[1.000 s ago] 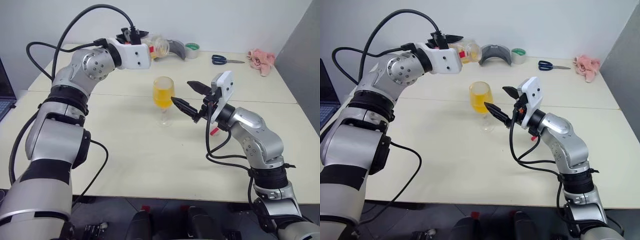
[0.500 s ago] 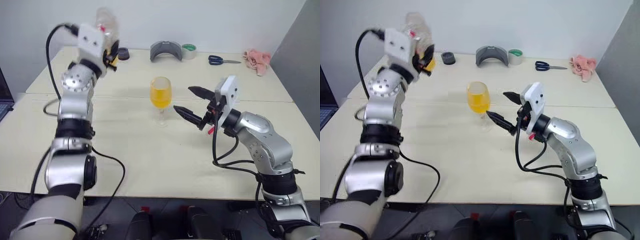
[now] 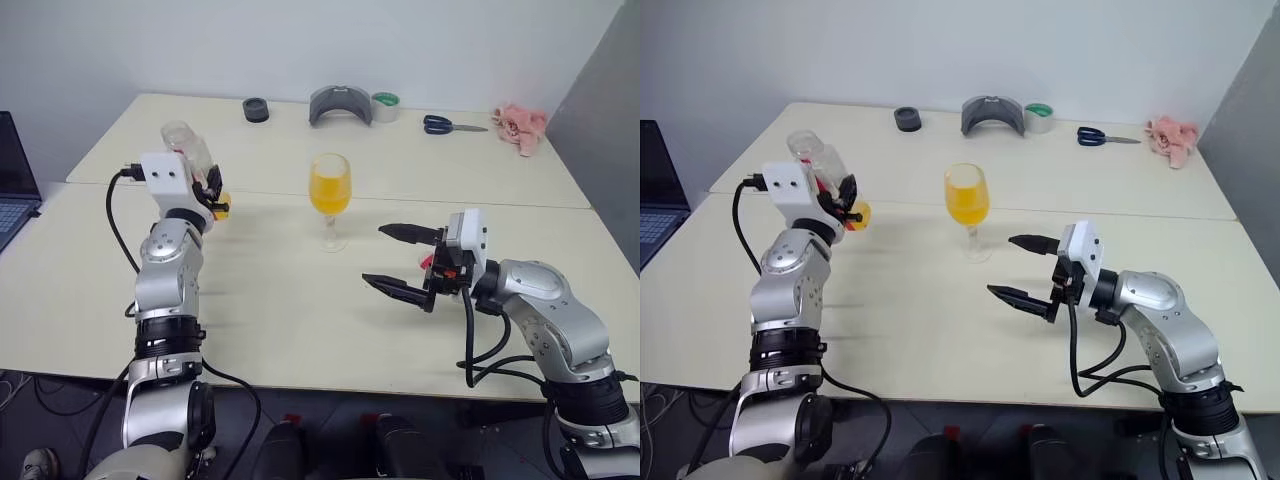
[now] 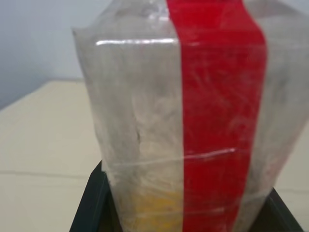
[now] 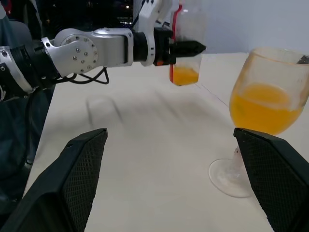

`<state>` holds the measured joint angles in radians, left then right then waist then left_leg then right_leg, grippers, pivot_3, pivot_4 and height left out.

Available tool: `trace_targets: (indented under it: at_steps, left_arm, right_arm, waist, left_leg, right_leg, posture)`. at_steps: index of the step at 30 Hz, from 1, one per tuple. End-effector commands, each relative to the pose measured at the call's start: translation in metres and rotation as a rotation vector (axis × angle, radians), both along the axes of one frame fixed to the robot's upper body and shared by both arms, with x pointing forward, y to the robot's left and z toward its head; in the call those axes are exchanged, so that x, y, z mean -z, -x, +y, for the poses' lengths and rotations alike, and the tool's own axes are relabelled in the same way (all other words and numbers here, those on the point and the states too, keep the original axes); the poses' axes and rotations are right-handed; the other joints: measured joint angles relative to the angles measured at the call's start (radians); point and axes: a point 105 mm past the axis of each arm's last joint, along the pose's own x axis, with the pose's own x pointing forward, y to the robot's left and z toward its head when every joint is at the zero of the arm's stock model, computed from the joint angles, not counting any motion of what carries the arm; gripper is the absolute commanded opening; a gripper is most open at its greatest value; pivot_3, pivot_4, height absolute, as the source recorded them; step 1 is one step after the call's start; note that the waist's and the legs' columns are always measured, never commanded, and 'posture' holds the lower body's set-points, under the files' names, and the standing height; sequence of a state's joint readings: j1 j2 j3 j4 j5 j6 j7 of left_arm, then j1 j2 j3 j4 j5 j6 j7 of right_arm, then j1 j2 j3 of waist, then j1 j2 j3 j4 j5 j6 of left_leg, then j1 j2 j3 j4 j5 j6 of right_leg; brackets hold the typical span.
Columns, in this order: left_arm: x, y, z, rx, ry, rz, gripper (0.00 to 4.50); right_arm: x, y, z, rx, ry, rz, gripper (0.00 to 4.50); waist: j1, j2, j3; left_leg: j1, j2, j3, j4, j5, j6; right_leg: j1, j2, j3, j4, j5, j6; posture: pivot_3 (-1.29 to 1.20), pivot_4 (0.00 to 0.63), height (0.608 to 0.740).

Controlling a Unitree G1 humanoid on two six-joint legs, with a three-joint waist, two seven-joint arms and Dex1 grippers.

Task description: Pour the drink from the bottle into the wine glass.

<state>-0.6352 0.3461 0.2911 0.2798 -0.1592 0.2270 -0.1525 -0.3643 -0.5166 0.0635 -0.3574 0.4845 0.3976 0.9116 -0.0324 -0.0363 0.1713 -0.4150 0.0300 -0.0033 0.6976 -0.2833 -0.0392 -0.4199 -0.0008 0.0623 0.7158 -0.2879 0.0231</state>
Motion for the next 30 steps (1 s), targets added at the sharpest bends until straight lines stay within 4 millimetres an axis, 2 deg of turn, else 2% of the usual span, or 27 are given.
trace_targets:
  at_steps: [1,11,17,26,30]
  left_arm:
    - [-0.012,0.004,-0.003,0.032,0.013,-0.088,1.66]
    - [0.037,-0.001,0.0,0.019,0.037,0.019,1.66]
    - [0.048,-0.003,-0.002,0.024,0.018,0.043,1.66]
    - [0.057,0.0,-0.006,0.041,-0.001,0.085,4.48]
    - [0.066,0.016,-0.013,0.055,0.004,0.122,4.48]
  right_arm:
    - [-0.006,0.003,0.001,-0.001,-0.014,-0.045,4.5]
    - [-0.004,-0.001,0.005,0.045,-0.035,-0.028,4.5]
    - [-0.007,-0.006,0.006,0.064,-0.049,-0.024,4.5]
    - [-0.006,-0.009,0.005,0.074,-0.041,-0.026,4.5]
    - [0.004,-0.009,-0.001,0.1,-0.016,-0.011,4.5]
  waist:
    - [0.001,0.0,0.0]
    - [0.001,0.0,0.0]
    - [0.001,0.0,0.0]
    - [0.001,0.0,0.0]
    - [0.0,0.0,0.0]
  left_leg:
    - [0.0,0.0,0.0,0.0,0.0,0.0]
    - [0.0,0.0,0.0,0.0,0.0,0.0]
    - [0.0,0.0,0.0,0.0,0.0,0.0]
    - [0.0,0.0,0.0,0.0,0.0,0.0]
    - [0.0,0.0,0.0,-0.001,0.0,0.0]
  right_leg:
    - [0.0,0.0,0.0,0.0,0.0,0.0]
    - [0.0,0.0,0.0,0.0,0.0,0.0]
    - [0.0,0.0,0.0,0.0,0.0,0.0]
    - [0.0,0.0,0.0,0.0,0.0,0.0]
    - [0.0,0.0,0.0,-0.001,0.0,0.0]
  posture:
    - [0.0,0.15,0.74]
    - [0.0,0.15,0.74]
    - [0.0,0.15,0.74]
    - [0.0,0.15,0.74]
    - [0.0,0.15,0.74]
